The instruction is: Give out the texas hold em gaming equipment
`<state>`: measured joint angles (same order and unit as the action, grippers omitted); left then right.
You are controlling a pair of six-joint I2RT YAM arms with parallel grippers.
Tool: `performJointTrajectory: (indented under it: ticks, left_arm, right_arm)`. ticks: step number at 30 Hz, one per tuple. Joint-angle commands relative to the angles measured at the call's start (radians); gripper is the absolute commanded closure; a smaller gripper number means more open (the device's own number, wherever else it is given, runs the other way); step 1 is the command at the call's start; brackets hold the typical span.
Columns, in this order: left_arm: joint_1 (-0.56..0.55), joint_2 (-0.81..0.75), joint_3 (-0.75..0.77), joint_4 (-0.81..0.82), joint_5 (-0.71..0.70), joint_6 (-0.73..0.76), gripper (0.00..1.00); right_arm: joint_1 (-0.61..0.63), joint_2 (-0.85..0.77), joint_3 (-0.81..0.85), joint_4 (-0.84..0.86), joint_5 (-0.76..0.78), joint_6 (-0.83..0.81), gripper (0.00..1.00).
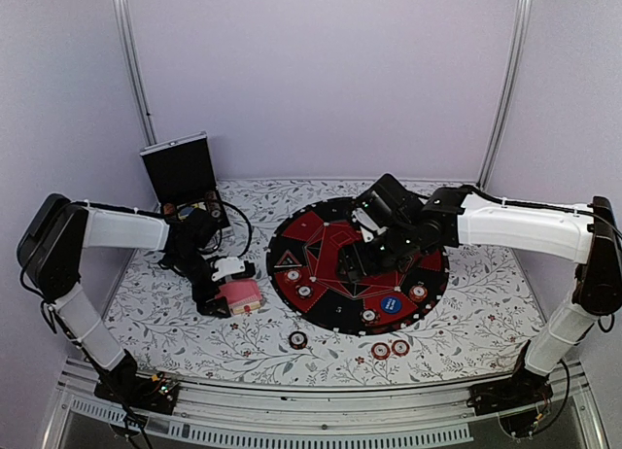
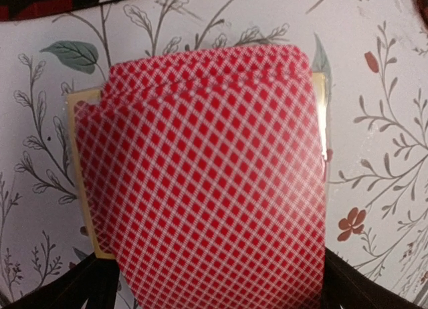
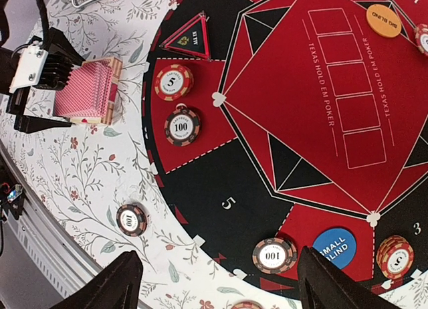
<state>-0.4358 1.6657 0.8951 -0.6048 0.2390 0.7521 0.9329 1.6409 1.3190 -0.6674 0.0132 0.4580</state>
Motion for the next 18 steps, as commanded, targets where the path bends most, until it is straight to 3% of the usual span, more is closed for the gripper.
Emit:
performJointTrajectory:
  ticks: [1, 18]
  left_arm:
    - [-0.015, 0.023, 0.031, 0.028, -0.008, 0.013, 0.0]
    - [-0.023, 0.032, 0.032, 0.009, 0.008, 0.042, 0.0]
  right_arm:
    - [-0.004, -0.023, -0.022, 0.035, -0.04, 0.017, 0.16]
    - [-0.003, 0.013, -0.059, 0.117, -0.115, 0.04, 0.15]
